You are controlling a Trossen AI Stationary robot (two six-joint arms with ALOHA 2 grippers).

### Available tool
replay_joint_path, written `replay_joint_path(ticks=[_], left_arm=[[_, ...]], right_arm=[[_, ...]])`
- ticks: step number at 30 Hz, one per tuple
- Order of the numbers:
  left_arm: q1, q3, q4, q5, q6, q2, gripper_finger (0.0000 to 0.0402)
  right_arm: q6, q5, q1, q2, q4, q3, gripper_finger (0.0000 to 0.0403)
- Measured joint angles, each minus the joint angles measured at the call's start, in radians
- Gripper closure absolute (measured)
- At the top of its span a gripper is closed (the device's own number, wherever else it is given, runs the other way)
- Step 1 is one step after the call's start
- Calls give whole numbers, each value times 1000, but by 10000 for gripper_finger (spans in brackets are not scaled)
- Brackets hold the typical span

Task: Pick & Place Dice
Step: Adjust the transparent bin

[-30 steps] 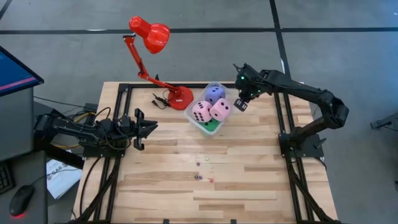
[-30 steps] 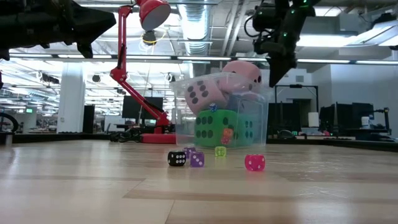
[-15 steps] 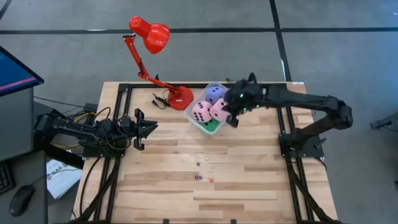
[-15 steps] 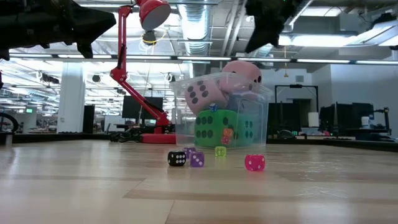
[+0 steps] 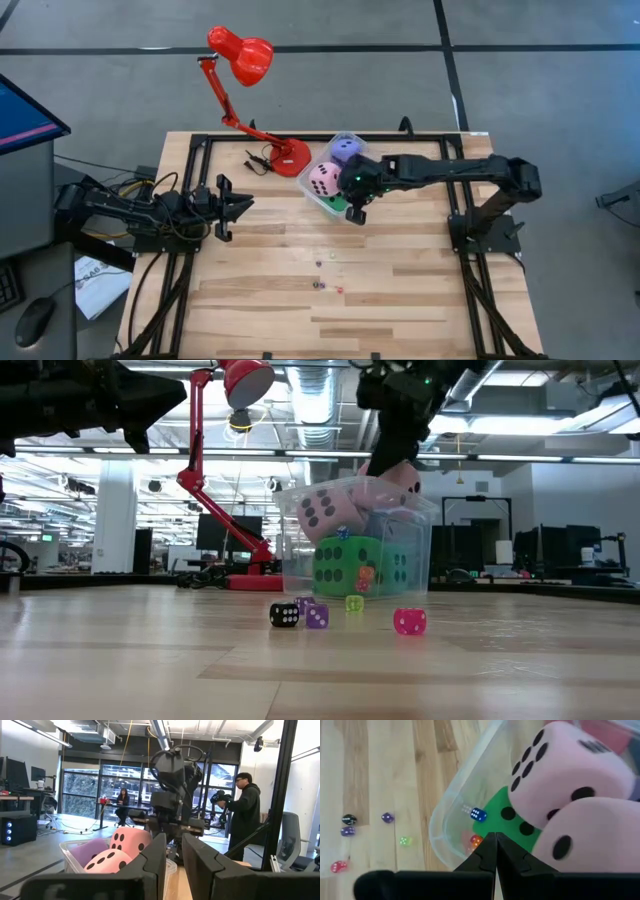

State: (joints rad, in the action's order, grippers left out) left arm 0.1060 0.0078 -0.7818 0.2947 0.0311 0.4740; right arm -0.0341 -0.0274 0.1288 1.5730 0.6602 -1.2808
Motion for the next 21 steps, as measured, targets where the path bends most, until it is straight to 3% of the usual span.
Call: replay_joint_path(ticks=[4, 15, 21], left_arm=[[0, 0, 0, 0, 0, 0, 349], [0, 0, 6, 0, 0, 0, 349], [0, 0, 19, 0, 0, 0, 349]], right_arm=[[14, -21, 1, 36, 12, -14, 403], [45, -22, -3, 135, 390, -217, 403], [38, -30, -6, 118, 383, -216, 403]])
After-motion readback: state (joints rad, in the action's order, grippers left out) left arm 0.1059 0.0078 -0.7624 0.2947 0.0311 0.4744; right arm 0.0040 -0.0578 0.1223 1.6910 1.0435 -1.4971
